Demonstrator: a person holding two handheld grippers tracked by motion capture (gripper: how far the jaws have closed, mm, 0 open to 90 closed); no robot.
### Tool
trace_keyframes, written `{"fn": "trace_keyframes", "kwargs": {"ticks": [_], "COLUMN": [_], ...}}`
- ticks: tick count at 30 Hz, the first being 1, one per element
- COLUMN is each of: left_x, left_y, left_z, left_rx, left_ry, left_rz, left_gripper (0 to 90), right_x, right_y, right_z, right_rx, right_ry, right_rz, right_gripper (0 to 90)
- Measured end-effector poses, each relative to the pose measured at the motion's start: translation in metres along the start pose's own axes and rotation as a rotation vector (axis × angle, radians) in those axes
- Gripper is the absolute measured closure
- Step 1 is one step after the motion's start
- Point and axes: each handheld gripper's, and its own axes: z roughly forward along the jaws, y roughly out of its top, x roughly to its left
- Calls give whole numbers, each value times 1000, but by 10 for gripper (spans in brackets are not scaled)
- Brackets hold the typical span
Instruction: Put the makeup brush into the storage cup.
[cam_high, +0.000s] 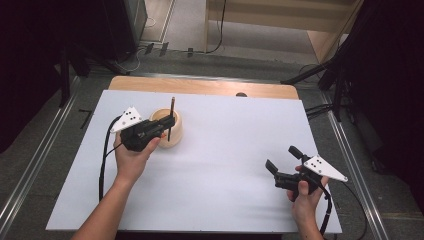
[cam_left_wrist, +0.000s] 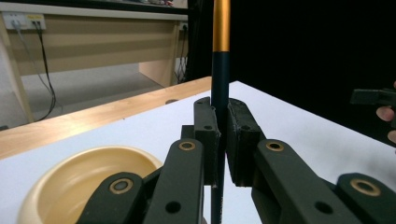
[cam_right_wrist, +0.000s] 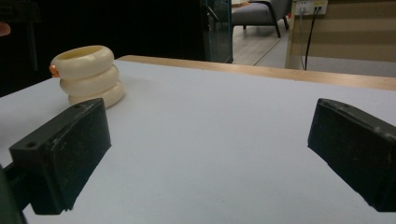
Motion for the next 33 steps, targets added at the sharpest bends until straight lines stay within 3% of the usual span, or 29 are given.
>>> {"fn": "trace_keyframes", "kwargs": {"ticks": [14,33], "left_x": [11,23], "left_y": [5,6], "left_z": [0,5], "left_rx": [-53,-100], "left_ry": [31,102], "left_rz": [-21,-29], "left_gripper": [851,851], "right_x": [5,3], "right_y": [-9,-10], "right_z": [3,1], "right_rx": [27,20], "right_ry": [8,0], "right_rz": [-14,-21], "right_gripper": [0,0]}}
